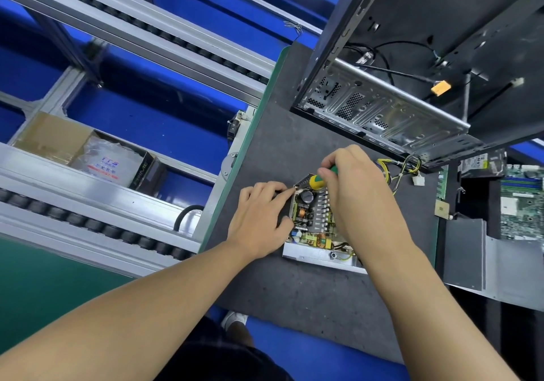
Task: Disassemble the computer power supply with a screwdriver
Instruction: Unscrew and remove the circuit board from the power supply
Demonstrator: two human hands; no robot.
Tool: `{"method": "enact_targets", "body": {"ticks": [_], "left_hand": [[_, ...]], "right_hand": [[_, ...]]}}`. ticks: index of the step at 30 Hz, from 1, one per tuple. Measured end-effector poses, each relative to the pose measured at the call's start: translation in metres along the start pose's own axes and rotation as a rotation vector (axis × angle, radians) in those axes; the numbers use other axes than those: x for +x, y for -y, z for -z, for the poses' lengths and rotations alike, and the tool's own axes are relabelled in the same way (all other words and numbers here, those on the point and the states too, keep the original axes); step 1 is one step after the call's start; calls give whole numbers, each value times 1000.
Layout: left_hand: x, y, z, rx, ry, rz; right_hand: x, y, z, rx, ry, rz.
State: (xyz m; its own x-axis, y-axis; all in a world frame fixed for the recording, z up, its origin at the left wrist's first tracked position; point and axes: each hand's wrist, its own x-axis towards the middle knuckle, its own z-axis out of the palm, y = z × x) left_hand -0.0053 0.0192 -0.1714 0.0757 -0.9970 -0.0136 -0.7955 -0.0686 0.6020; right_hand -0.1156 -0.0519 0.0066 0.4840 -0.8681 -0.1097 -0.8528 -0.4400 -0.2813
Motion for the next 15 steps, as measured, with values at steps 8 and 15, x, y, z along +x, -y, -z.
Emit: {"method": "enact_targets", "body": {"ticks": [8,15], "left_hand": [[0,-1,0,5,-19,2],[0,0,-1,11,-14,4]], "right_hand": [[3,-1,2,8,19,-31],[3,-3,2,27,12,-36]]}}
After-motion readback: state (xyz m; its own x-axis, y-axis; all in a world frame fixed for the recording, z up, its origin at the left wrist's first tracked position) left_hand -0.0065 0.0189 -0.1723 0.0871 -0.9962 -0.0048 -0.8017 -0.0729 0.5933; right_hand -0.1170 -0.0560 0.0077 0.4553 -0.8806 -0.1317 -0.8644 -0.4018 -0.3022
